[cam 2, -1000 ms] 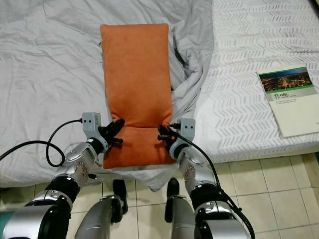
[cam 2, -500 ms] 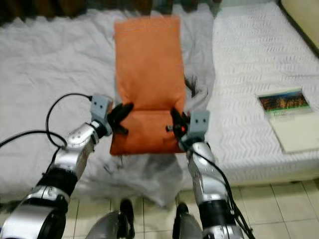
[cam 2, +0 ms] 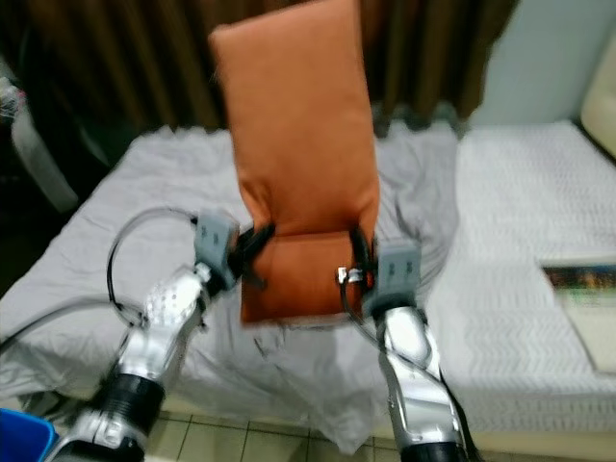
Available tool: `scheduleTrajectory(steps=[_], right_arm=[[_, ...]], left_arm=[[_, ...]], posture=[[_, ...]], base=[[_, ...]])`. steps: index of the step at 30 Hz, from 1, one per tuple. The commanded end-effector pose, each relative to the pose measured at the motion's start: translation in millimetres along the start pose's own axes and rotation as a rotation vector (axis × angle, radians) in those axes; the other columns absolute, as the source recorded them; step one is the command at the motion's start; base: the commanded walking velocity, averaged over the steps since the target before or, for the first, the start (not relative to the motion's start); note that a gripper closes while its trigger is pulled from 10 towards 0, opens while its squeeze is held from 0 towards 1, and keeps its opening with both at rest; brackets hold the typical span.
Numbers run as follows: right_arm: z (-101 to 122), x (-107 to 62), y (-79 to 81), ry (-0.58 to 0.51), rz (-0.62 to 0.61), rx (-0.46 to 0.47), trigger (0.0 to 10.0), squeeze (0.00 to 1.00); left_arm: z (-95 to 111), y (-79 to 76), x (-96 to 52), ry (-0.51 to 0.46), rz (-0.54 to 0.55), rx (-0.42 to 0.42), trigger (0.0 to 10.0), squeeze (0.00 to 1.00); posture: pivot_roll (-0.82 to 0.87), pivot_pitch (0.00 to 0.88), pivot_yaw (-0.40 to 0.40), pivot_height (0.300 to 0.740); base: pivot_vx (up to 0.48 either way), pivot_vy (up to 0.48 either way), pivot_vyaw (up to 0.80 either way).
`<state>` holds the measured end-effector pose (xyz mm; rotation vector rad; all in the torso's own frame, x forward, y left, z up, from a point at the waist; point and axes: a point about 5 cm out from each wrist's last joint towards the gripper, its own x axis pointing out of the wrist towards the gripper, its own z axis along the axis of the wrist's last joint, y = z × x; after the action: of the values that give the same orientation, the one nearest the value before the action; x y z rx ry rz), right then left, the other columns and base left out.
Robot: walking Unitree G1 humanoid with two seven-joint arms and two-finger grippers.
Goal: Clean up the room
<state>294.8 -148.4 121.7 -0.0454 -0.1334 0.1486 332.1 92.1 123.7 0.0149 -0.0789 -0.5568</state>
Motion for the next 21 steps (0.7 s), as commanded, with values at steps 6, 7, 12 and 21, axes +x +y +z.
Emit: scheduleTrajectory(steps=[6, 7, 12, 21], right_arm=[[-11.7, -27.5, -42.1, 0.045, -0.185, -0.073, 10.0, 0.00], [-12.9, -29.0, -41.1, 0.049, -0.183, -0.077, 10.0, 0.00], [-16.0, -32.1, -37.4, 0.059, -0.166, -0.090, 10.0, 0.00], [-19.5, -29.9, -38.5, 0.075, -0.155, -0.087, 10.0, 0.00]], left_arm=[[-19.7, 15.9, -33.9, 0.048, 0.085, -0.002, 10.0, 0.00], [-21.9, 14.4, -35.4, 0.055, 0.079, -0.012, 10.0, 0.00], [-29.8, 10.0, -35.4, 0.082, 0.075, -0.024, 10.0, 0.00], [-43.6, -3.6, -34.1, 0.120, 0.091, -0.084, 10.0, 0.00]], posture=[[-0.08, 0.000, 0.039, 0.740], [-0.08, 0.000, 0.039, 0.740], [-0.09, 0.000, 0.040, 0.740], [-0.11, 0.007, 0.053, 0.740]], base=[[0.040, -0.433, 0.00], [0.000, -0.424, 0.00], [0.000, -0.418, 0.00], [0.164, -0.411, 0.00]])
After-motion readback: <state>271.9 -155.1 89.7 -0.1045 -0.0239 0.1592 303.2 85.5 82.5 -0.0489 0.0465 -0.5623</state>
